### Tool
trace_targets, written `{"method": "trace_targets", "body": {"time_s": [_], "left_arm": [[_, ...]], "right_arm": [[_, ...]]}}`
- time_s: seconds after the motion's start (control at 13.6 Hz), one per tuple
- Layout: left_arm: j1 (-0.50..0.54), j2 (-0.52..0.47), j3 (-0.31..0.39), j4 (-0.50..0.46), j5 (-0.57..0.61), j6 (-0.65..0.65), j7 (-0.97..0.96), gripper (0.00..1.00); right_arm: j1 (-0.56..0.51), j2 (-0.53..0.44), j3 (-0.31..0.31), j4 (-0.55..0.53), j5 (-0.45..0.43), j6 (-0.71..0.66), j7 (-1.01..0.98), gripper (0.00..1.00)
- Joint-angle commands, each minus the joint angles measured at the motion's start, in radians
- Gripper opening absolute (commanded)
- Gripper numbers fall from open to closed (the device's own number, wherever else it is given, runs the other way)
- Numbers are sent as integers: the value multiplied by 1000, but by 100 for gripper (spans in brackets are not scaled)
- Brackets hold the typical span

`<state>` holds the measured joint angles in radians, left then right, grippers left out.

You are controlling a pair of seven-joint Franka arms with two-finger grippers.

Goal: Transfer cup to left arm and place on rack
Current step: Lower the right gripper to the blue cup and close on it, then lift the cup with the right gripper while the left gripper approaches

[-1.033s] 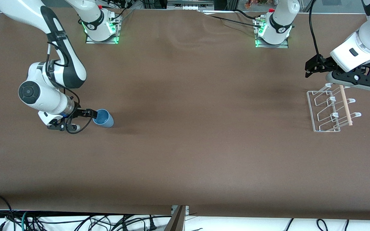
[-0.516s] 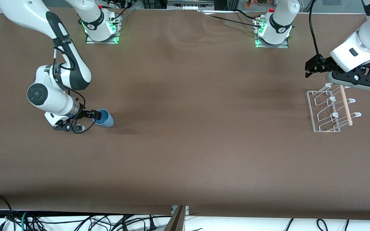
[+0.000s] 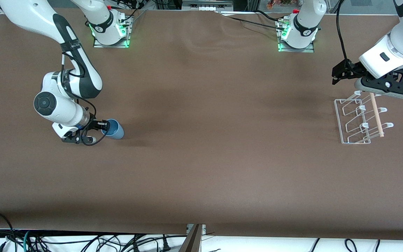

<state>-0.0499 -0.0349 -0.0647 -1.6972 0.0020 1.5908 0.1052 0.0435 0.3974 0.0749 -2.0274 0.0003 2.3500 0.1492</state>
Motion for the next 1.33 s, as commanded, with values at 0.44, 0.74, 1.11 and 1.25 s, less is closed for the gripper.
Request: {"method": "trace_targets", "body": {"time_s": [0.44, 0.74, 1.11, 1.25], "left_arm": [[-1, -2, -9, 14, 26, -17, -6, 100], [-8, -2, -7, 16, 18, -18, 1, 100], [-16, 39, -14, 36, -72, -17, 4, 100], [-28, 79, -12, 68, -144, -11, 5, 100]], "right_arm": [[-1, -23, 9, 16, -2, 2, 33, 0], [-1, -31, 36, 107, 67, -87, 39, 0], [1, -29, 114, 208, 222, -148, 73, 0], [3, -25, 146, 284, 297, -220, 133, 0]]}}
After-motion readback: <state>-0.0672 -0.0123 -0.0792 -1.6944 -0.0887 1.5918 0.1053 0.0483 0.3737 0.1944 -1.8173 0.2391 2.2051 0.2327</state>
